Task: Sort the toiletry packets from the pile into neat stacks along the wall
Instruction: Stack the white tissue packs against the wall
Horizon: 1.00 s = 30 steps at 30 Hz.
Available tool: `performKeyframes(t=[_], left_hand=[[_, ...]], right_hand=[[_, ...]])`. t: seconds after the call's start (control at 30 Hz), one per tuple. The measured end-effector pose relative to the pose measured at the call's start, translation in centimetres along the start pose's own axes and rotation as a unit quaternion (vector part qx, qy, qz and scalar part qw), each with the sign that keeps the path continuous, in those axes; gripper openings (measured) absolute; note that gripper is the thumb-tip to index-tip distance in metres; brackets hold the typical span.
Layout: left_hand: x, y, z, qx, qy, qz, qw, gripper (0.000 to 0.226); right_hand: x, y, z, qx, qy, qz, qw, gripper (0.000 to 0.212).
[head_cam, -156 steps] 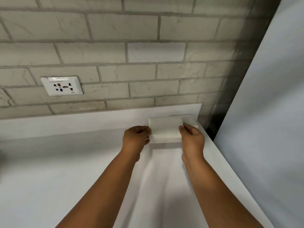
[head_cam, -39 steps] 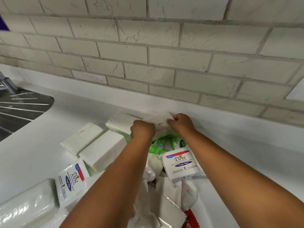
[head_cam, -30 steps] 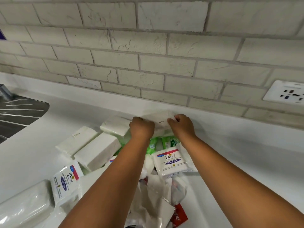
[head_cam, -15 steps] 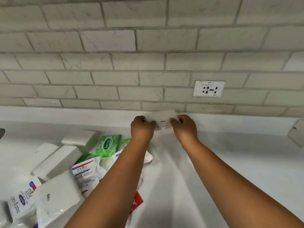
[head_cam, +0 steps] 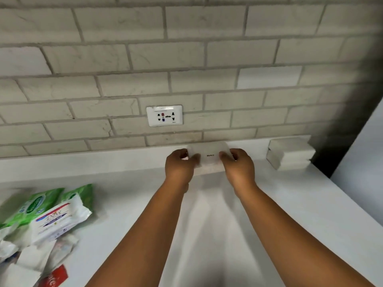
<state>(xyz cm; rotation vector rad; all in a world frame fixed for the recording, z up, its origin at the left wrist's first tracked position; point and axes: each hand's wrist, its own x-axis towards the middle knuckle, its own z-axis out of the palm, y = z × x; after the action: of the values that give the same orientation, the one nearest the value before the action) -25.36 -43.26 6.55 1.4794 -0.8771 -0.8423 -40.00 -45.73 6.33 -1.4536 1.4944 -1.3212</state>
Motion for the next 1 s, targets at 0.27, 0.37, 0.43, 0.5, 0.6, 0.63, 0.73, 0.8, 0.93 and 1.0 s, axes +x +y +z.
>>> performKeyframes(t=[0.27,0.37,0.43,0.5,0.6,0.63,0.73,0.8,0.93,1.0], left_hand=[[-0.7,1.2,15.6,-0.034,-0.06,-0.025,0.997,0.039],[-1.0,2.1,20.2,-0.036,-0.085,-0.031,0.995,0.034],[-0.8,2.7,22.6,-0.042,-0.105,-0.029,0.993,0.029],[-0.4,3.1,25.1,-0.048,-0.119,-0.022,0.992,0.025],[0.7,3.3,28.1,-0.054,-0.127,-0.031,0.99,0.025],[1.0,3.3,28.9,-0.053,-0.135,-0.029,0.989,0.026],[1.9,3.0,31.1,-0.047,-0.145,-0.019,0.988,0.027],[2.2,2.9,32.1,-0.053,-0.145,-0.022,0.988,0.029],[3.0,2.2,33.6,-0.056,-0.136,-0.023,0.989,0.021],[3.4,1.8,34.0,-0.043,-0.13,-0.017,0.99,0.018]], right_hand=[[7.4,4.5,-12.8,-0.025,0.049,0.002,0.998,0.024],[10.1,5.7,-16.7,-0.035,0.065,0.002,0.997,0.018],[12.0,6.6,-18.9,-0.063,0.06,-0.008,0.996,0.027],[14.1,7.6,-20.9,-0.095,0.055,-0.007,0.994,0.034],[17.1,9.2,-22.8,-0.129,0.056,0.005,0.99,0.029],[17.9,9.6,-23.2,-0.137,0.056,0.005,0.989,0.029],[20.1,11.0,-24.1,-0.125,0.056,0.011,0.991,0.031],[21.0,11.8,-24.4,-0.112,0.055,0.017,0.992,0.031],[22.4,13.3,-24.6,-0.113,0.048,0.018,0.992,0.029],[22.9,13.9,-24.5,-0.118,0.044,0.019,0.992,0.029]])
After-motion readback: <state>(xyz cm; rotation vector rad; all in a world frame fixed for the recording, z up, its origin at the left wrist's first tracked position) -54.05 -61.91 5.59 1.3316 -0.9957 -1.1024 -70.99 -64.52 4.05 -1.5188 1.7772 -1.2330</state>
